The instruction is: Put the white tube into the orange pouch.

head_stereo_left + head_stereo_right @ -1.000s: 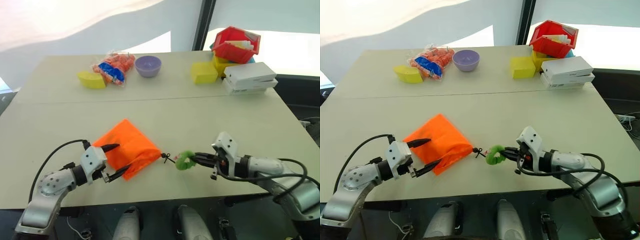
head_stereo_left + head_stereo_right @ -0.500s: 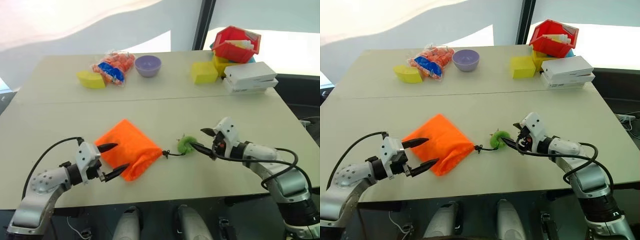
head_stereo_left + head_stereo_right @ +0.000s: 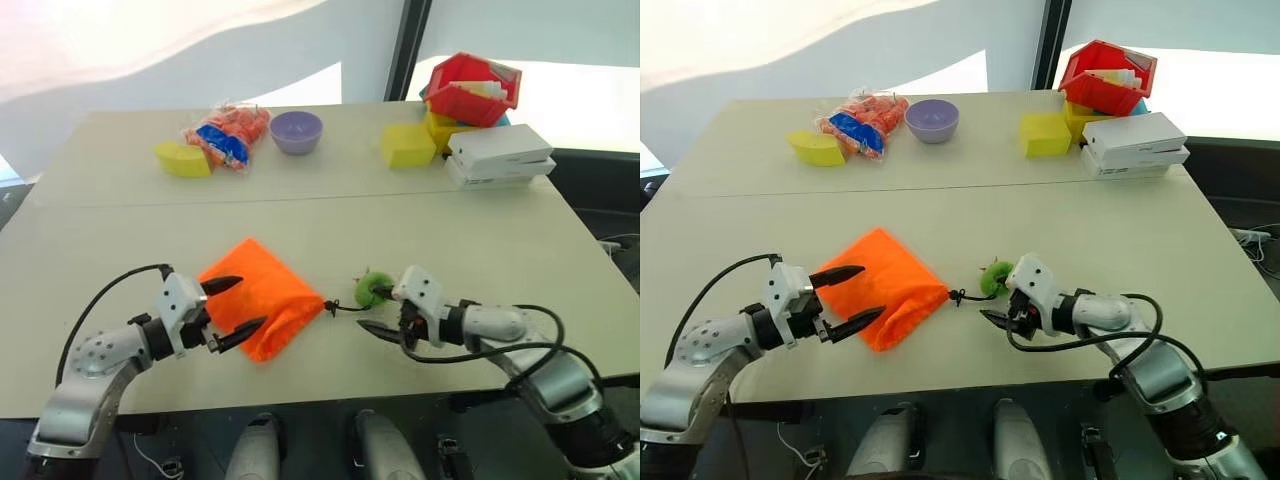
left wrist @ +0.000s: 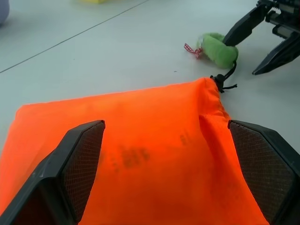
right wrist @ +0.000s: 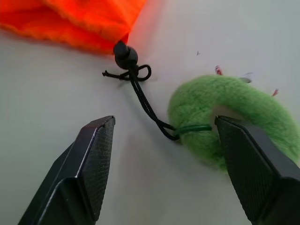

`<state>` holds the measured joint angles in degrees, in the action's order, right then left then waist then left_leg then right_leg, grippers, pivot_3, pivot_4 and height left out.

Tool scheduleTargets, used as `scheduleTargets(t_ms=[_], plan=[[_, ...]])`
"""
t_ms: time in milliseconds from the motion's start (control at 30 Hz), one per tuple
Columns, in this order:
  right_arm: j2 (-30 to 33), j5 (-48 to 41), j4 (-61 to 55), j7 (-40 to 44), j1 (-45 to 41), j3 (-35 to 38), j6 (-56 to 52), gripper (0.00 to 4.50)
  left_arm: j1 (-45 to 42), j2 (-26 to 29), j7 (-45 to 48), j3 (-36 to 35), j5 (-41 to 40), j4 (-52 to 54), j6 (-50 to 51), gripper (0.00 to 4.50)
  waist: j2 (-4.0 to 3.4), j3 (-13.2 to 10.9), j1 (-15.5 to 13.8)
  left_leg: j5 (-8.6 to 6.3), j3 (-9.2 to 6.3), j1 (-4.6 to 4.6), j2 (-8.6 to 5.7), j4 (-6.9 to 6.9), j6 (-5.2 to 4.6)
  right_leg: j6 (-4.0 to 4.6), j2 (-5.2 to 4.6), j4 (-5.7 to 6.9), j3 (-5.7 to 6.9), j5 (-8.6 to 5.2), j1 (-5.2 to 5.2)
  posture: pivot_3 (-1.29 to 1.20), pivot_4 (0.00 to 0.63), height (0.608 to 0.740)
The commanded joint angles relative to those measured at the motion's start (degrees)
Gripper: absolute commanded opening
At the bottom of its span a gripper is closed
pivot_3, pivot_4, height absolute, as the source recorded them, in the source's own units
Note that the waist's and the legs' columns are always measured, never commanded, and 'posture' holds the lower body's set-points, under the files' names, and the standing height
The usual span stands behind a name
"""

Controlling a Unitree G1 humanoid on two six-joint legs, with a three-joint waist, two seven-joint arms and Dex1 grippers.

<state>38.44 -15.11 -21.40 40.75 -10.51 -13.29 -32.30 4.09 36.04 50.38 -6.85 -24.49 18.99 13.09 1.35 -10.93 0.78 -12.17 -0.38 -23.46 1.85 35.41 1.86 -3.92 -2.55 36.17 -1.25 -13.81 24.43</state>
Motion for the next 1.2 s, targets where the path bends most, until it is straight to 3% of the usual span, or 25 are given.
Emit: scheduleTargets(t_ms=[33,167,267,533,867,967,1067,1200], plan=[[-2.5,2.3,0.1,-1.6,-2.2,-0.7,1.8,3.53,-1.0,-0.5,-0.4,0.6,-0.6,2.2,-0.2,4.50,0.00,0.0,0.0,0.00,0.00,0.00,0.00,0.00,0.00,0.00,0.00,0.00,0.00,0.00,0.00,0.00,0.150,0.740],[-3.4,2.9,1.0,-2.5,-3.0,1.6,1.5,1.75,-1.8,-0.7,-0.6,0.8,-0.5,2.0,-0.4,4.50,0.00,0.0,0.0,0.00,-0.01,0.00,0.00,0.00,0.00,-0.02,0.02,0.03,0.01,0.01,0.00,0.00,0.150,0.740],[-2.5,1.3,0.3,-1.9,-2.7,5.0,0.4,0.08,-2.4,-0.5,-0.4,0.8,-0.6,1.7,-0.4,4.50,0.00,0.0,-0.1,0.00,-0.01,0.00,-0.01,0.01,0.00,-0.02,0.00,0.03,0.00,0.02,-0.01,0.00,0.150,0.740],[-2.8,-5.3,-2.4,-0.2,-0.9,12.4,-3.5,0.03,-5.4,-0.6,0.9,1.8,0.0,-0.5,-1.2,4.50,0.00,0.0,-0.1,0.00,-0.02,0.01,-0.01,0.04,0.00,-0.06,0.02,0.05,0.01,0.04,-0.03,0.00,0.150,0.740],[-9.6,-21.9,-5.6,-3.3,-3.2,21.8,-11.2,0.03,-11.0,-1.9,2.5,6.2,3.0,-2.6,-4.9,4.50,0.00,0.0,-0.1,0.01,-0.02,0.00,-0.01,0.06,-0.01,-0.02,0.03,0.05,0.00,0.13,-0.05,0.00,0.150,0.740],[-10.5,-23.3,-6.2,-4.4,-3.5,21.3,-12.0,0.03,-13.6,-4.5,-0.6,9.7,9.3,-2.7,-11.1,4.50,0.00,0.0,-0.2,0.01,-0.03,0.00,-0.01,0.11,-0.01,-0.04,0.03,0.06,0.00,0.15,-0.08,0.00,0.150,0.740],[-11.4,-24.6,-6.5,-5.2,-3.9,21.0,-12.3,0.03,-15.2,-5.4,-3.6,15.4,21.1,-4.0,-21.7,4.50,0.01,0.0,-0.2,0.01,-0.03,-0.02,-0.03,0.18,-0.01,-0.07,0.01,0.05,-0.02,0.17,-0.12,0.00,0.150,0.740],[-13.4,-28.8,-7.1,-7.0,-5.5,22.4,-13.4,0.03,-15.6,-10.8,-13.7,19.7,31.8,-3.3,-22.8,4.50,0.00,0.0,0.0,0.00,-0.01,-0.01,-0.02,0.18,-0.01,-0.11,0.03,0.05,-0.05,0.20,-0.12,0.00,0.150,0.740]])
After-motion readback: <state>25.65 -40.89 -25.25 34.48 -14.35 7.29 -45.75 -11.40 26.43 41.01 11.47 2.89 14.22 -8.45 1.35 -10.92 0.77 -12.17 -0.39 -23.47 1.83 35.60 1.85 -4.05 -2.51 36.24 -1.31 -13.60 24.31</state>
